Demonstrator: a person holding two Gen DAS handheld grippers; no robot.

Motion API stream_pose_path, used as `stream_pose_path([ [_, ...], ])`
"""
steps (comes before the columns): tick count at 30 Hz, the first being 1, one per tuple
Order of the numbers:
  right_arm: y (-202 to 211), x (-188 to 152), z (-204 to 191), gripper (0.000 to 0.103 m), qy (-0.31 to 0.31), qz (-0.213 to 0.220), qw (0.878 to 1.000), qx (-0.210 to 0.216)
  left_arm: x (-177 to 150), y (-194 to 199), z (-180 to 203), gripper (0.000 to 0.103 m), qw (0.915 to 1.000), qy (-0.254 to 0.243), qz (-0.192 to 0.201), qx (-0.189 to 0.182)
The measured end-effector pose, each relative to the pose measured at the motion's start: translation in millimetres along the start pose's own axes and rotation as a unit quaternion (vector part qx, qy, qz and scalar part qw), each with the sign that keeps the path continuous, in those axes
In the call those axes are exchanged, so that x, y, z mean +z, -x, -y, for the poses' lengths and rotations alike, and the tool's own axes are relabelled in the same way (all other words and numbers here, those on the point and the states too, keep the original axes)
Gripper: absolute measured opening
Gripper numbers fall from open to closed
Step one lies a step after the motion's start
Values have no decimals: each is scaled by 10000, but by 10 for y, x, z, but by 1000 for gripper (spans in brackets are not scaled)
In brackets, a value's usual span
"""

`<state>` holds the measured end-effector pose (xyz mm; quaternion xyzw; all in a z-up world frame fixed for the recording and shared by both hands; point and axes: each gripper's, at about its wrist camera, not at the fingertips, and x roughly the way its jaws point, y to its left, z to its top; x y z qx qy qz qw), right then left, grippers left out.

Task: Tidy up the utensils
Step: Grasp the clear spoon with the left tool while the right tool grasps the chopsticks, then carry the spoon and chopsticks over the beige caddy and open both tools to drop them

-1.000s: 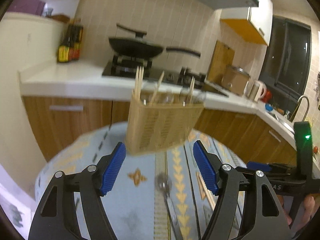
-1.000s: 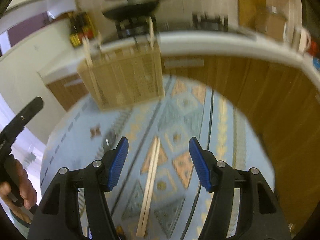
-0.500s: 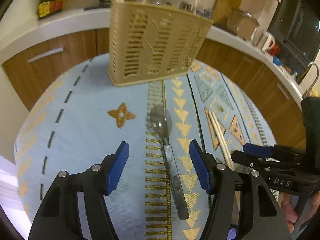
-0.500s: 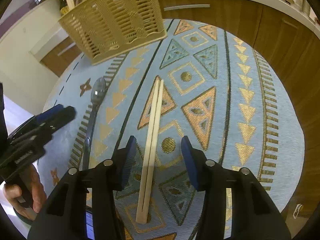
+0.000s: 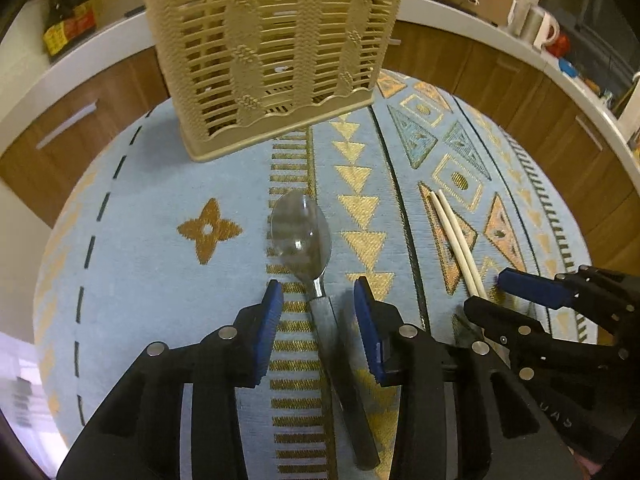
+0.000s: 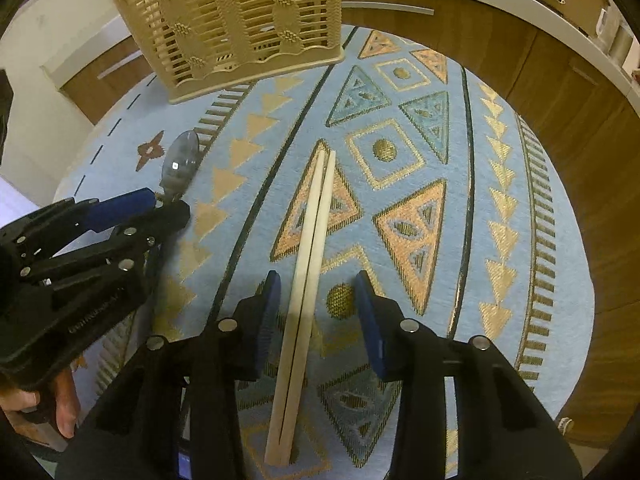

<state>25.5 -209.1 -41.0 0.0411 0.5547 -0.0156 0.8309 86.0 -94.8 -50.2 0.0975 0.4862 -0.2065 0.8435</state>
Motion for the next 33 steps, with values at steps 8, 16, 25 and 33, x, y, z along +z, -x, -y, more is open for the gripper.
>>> stream_pose_path([
  [8,5,-8,-59,13,217,-20,9997,-121,38,-21,94,12,9988,-286,-45,391],
  [16,86,-63,-42,11,266,68,9995,-122,-1,113,-28,10,9997,-54,231,111],
  [25,554,36,11,10,307,817,9953,431,52,808,-235,10,9914,246,1263,-237],
  [33,1112,407,-16,3,553,1861,9778,792,328,1561,-445,10,9654,424,2540,-418],
])
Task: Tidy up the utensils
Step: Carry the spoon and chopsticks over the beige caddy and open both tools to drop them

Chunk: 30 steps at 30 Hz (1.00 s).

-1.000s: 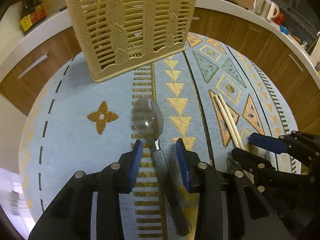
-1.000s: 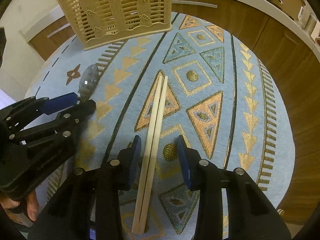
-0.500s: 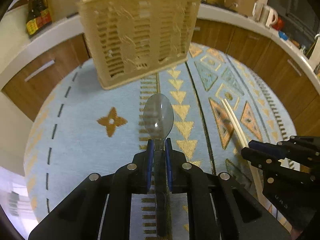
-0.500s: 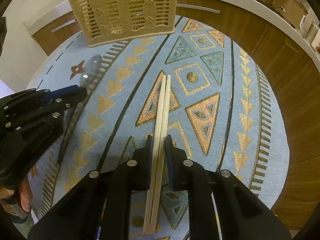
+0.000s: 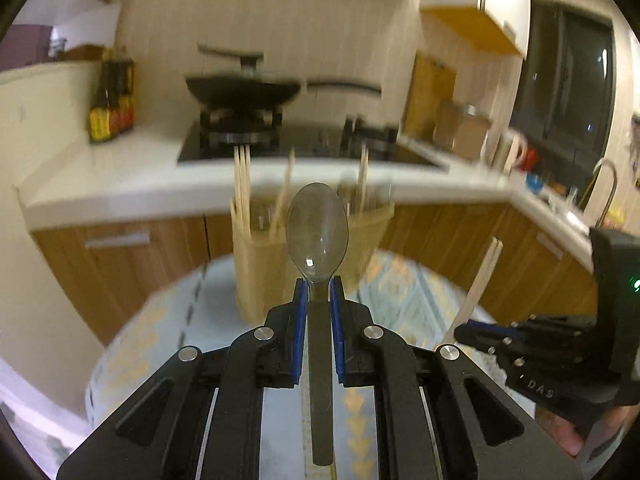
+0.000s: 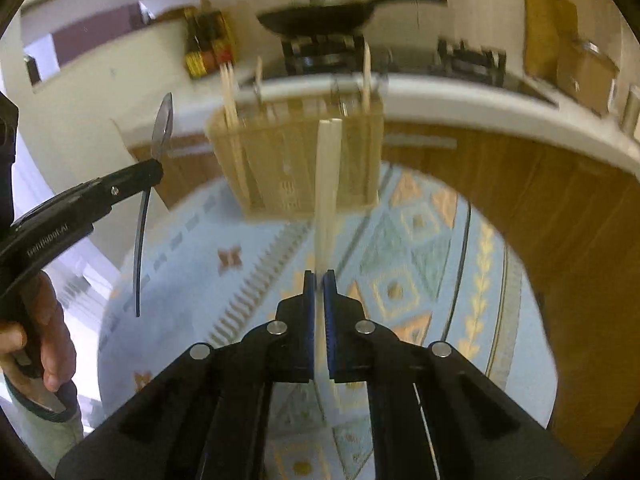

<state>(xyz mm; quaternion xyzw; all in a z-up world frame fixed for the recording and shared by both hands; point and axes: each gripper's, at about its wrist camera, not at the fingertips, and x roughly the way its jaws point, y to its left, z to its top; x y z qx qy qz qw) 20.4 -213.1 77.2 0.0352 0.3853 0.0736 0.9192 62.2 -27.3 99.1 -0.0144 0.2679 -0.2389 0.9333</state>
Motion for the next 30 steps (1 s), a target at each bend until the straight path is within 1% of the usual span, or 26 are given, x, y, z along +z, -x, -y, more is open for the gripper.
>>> stream_pose_path([
  [2,-5,122,14,3,19,140,9999,72,134,37,-31,10,9998,57,194,-26],
  [3,-17,174,49,3,9,212,9996,184,183,59,-36,10,9996,59,288,-19],
  [6,-63,281,88,3,-97,327,9987,375,268,47,-13,10,9992,69,393,4],
  [9,43,411,90,3,-133,570,9970,500,353,58,-39,10,9978,81,654,-34],
  [10,75,461,100,3,-151,635,9966,509,396,45,-50,10,9976,79,686,-24],
  [11,117,530,102,3,-160,715,9962,480,440,32,-54,10,9974,70,710,-40],
  [15,311,850,107,3,-78,1147,9928,333,662,-11,-69,10,9947,15,1030,-78],
  [18,391,1090,90,3,88,1442,9895,-45,797,-88,-87,10,9916,57,1287,-128],
  [21,392,1272,85,3,195,1671,9855,-232,877,-198,-110,10,9883,70,1521,-92],
  [24,288,1403,98,3,265,1947,9799,-354,908,-350,-150,10,9851,78,1717,-54],
  [26,152,1462,130,3,249,1921,9802,-402,908,-462,-181,10,9840,66,1782,11],
  [30,-203,1511,192,3,247,1672,9838,-602,858,-689,-217,10,9820,35,1879,176],
])
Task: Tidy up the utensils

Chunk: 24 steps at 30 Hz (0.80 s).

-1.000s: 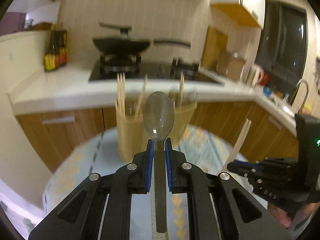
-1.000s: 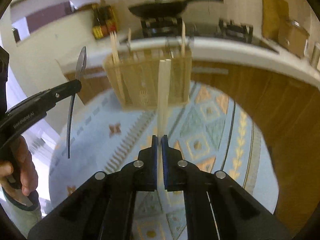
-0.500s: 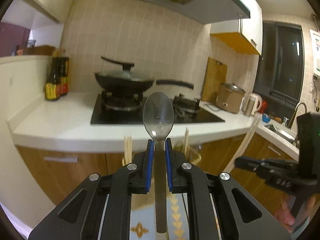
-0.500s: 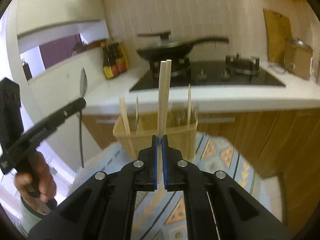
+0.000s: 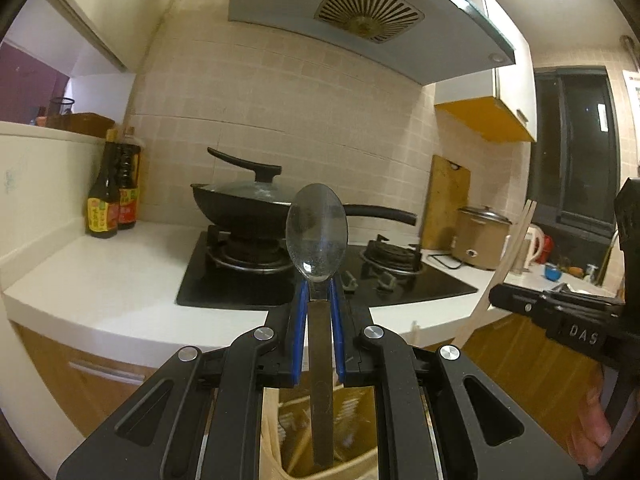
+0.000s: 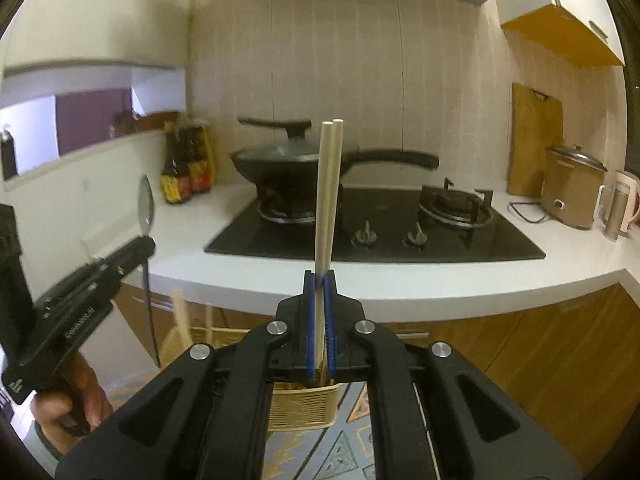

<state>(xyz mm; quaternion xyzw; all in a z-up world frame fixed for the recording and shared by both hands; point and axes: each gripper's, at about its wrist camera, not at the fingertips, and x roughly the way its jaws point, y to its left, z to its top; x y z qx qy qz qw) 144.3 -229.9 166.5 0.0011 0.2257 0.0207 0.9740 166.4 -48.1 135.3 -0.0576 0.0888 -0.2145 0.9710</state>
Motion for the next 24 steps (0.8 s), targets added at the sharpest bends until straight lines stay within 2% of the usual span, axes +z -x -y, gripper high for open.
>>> stream_pose_path([
  [5,-245,-77,52,3,-133,-198,9997,36,-145,-141,-21,10,10000,-46,0,78],
  [10,-356,-139,111,4,-356,-408,9981,294,-257,-154,-44,12,9999,-59,-71,117],
  [13,-355,-189,140,6,-462,-561,9961,500,-283,-67,-76,28,9999,-14,-107,95],
  [15,-310,-237,144,12,-475,-605,9954,566,-302,10,-88,38,9999,21,-124,71],
  [17,-236,-309,144,34,-476,-631,9950,606,-317,115,-98,52,9999,78,-126,52],
  [19,-93,-422,125,52,-467,-555,9953,648,-343,268,-104,62,9998,126,-129,2],
  [20,-25,-482,107,52,-443,-517,9956,651,-359,342,-103,69,9998,157,-128,-26],
  [22,112,-656,59,53,-424,-557,9955,638,-418,517,-102,78,9996,246,-134,-83],
  [24,238,-839,21,57,-442,-493,9955,676,-501,693,-73,82,9995,259,-137,-94],
])
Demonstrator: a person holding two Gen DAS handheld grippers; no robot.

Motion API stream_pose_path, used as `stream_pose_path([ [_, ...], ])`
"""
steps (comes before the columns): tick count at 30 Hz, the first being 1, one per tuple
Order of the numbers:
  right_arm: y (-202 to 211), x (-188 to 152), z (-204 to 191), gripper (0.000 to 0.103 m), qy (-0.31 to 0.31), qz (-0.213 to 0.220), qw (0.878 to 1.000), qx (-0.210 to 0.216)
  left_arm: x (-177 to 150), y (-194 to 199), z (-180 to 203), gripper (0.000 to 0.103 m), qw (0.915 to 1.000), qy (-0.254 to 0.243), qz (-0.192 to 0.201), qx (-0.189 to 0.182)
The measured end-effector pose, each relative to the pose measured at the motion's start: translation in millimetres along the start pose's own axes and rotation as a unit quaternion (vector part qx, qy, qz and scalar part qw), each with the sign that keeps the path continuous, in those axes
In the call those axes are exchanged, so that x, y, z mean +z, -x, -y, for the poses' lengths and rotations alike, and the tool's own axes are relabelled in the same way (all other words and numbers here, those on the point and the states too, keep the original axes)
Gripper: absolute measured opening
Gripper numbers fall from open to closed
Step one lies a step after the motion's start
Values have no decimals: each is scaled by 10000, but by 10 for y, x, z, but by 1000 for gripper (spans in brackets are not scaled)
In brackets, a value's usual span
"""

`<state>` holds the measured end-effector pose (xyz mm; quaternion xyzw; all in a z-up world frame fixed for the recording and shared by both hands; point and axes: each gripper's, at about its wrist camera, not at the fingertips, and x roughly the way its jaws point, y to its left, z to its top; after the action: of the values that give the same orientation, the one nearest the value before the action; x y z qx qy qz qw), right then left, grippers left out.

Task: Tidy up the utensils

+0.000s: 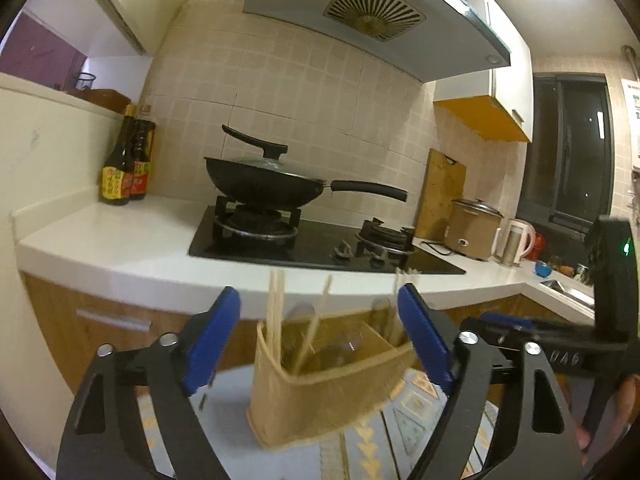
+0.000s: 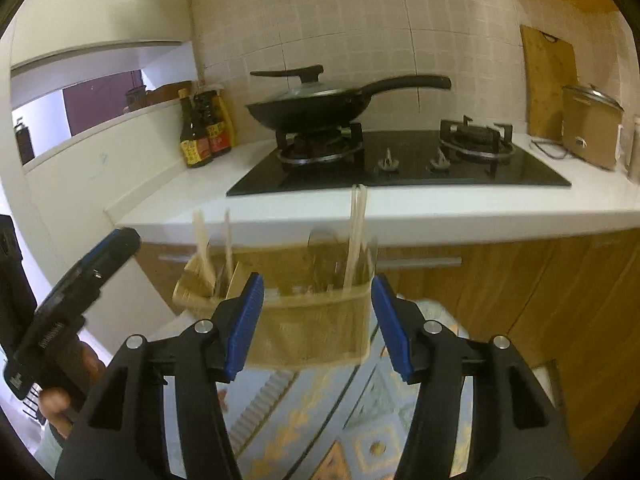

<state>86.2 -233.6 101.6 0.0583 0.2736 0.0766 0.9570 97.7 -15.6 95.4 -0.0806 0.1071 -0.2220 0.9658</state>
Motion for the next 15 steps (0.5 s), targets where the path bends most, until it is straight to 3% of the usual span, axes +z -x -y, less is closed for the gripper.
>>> stream_pose_path([
  [2,92,-196,-48,68,94,163,9998,-109,-97,140,47,88,9999,-76,-2,90],
  [7,267,-730,-105,78,144,756,9957,-507,-402,427,176,95,9963,-425,199,716],
  [11,301,-1002,-91,81,198,1208,9878,-961,-614,457,170,95,9917,-470,283,1166],
  [15,223,-1092,-61,81,236,1267,9859,-1067,-779,449,123,95,9862,-435,405,1548],
])
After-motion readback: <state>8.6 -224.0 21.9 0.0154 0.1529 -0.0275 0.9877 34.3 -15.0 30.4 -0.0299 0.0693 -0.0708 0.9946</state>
